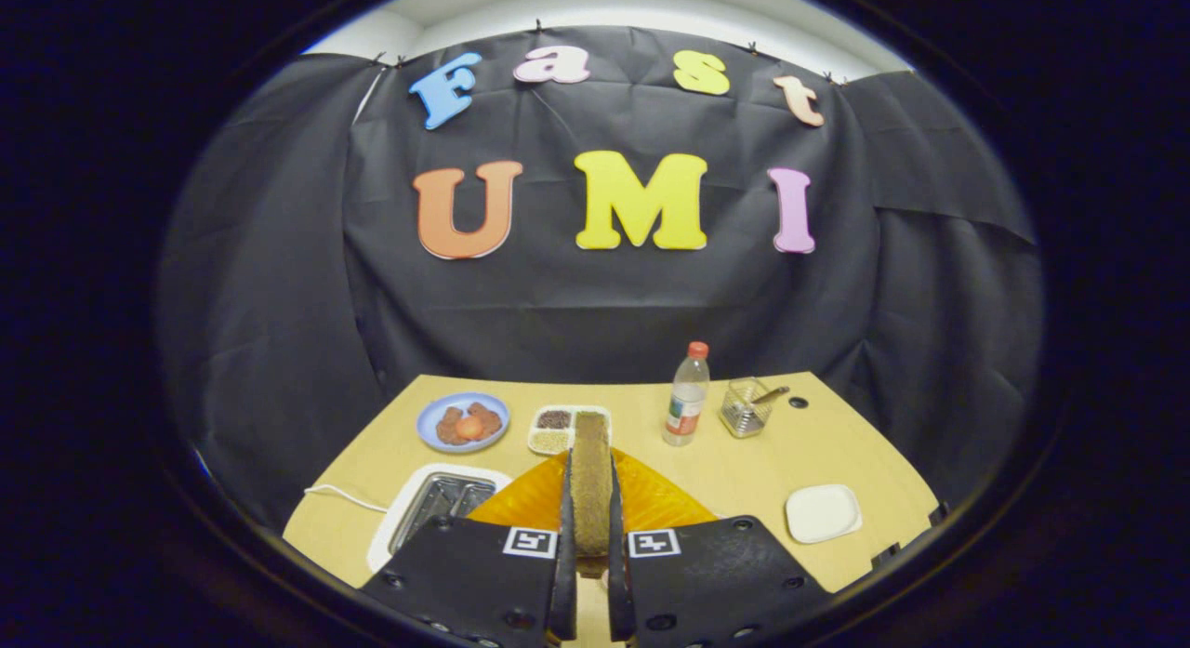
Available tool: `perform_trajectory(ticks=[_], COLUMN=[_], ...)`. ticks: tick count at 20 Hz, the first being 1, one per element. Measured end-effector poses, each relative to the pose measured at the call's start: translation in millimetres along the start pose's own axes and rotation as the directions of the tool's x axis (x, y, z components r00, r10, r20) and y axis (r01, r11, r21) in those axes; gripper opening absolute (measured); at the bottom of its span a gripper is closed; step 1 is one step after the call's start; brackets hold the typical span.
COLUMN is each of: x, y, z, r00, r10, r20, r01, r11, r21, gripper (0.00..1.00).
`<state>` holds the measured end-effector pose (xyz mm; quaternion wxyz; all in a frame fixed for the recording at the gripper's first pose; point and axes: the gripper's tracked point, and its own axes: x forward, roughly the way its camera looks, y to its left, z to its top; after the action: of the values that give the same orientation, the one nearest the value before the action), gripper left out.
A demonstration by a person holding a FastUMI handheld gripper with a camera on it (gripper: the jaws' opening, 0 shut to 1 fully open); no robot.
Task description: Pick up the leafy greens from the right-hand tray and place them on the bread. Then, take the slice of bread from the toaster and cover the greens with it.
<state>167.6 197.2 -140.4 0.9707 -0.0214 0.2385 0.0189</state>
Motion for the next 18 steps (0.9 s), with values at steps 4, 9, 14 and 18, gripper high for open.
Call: perform_trajectory(ticks=[4,9,14,18], x=[25,59,76,85], y=[-24,-44,-63,-91], z=[-44,-103,-133,-143], r00=[1.0,0.993,0.986,0.985], r10=[0.002,0.017,0.088,0.086], r20=[-0.021,-0.113,-0.145,-0.15], r01=[-0.002,-0.012,-0.07,-0.066], r11=[1.0,0.999,0.989,0.989], r21=[-0.014,0.043,0.127,0.131], gripper=[0.13,0.13,0.13,0.13])
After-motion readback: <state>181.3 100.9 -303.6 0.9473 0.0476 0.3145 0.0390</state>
